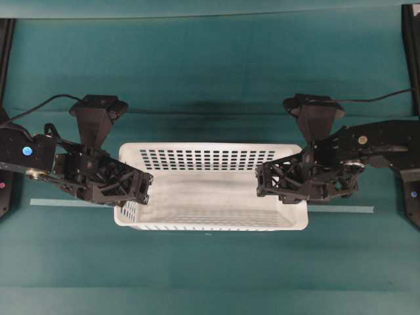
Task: Lift the white basket with both hands.
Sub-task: 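Lift the basket with both grippers and pull it toward the front, then hold the basket raised between both grippers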
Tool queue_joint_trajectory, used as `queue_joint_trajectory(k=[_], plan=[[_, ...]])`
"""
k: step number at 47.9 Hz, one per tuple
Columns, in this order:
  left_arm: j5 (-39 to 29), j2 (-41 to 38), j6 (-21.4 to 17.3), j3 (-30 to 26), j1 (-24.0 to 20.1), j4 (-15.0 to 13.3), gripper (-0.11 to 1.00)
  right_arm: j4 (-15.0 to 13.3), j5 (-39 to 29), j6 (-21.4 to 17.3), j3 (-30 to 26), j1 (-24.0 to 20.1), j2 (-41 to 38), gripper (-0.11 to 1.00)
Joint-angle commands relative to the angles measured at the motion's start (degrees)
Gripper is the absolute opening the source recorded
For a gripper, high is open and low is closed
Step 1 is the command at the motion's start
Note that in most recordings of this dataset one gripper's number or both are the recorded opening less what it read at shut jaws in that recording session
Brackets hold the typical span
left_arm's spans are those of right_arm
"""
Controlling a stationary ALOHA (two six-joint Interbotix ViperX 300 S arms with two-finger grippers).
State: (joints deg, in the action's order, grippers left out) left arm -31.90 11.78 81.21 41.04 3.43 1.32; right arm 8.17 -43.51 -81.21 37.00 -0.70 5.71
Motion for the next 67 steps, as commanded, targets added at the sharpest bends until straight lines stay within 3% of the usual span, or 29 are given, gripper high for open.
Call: queue_joint_trajectory(k=[1,67], plan=[[0.26,0.26,-0.44,-0.62,0.53,0.35,0.02,-0.79,0.7,0.7,-0.35,-1.85,-0.26,0.16],[-0.26,-3.25,-0.35,-1.14,1.49,0.26,0.02,-1.05,1.85,0.09,0.0,-3.16,-2.55,0.16]])
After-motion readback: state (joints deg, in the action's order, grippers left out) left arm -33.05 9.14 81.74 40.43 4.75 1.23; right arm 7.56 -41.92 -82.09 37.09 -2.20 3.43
